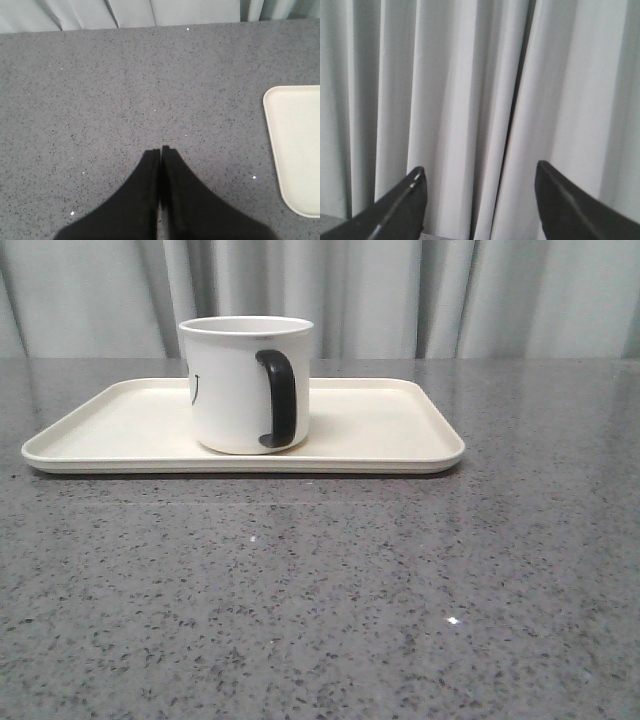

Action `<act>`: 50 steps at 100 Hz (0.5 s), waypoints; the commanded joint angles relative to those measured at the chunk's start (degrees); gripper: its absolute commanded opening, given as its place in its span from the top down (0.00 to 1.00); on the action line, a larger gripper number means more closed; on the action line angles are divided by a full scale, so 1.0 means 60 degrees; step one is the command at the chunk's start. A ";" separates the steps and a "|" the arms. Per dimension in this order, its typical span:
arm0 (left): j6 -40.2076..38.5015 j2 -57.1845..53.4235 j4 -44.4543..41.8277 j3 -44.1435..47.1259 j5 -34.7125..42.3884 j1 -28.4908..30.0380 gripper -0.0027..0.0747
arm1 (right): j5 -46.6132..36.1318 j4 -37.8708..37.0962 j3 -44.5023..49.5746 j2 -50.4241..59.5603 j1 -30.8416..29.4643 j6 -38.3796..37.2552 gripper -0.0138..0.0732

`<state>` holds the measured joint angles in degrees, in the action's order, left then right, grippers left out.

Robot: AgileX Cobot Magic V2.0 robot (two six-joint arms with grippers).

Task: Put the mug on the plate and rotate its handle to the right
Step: 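Withdraw the left gripper up and away from the mug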

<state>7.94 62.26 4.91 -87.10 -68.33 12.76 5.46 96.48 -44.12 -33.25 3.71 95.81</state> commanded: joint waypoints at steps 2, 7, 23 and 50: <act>0.0014 -0.0321 0.0003 0.0138 0.0731 0.0034 0.99 | 0.0625 -0.0200 -0.0854 -0.0594 -0.0005 0.0151 0.30; 0.0014 -0.0369 -0.0020 0.0269 0.0731 0.0034 0.99 | 0.0965 -0.0312 -0.1202 -0.0943 -0.0005 0.0151 0.30; 0.0014 -0.0453 -0.0041 0.0480 0.0731 0.0034 0.99 | 0.2186 -0.0718 -0.2344 -0.2154 -0.0005 0.0151 0.30; 0.0014 -0.0453 -0.0041 0.0514 0.0711 0.0034 0.99 | 0.3514 -0.0763 -0.4304 -0.3972 -0.0005 -0.0035 0.30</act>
<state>8.05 60.35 4.43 -82.74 -67.88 12.76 24.16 91.17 -64.81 -54.52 3.71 95.76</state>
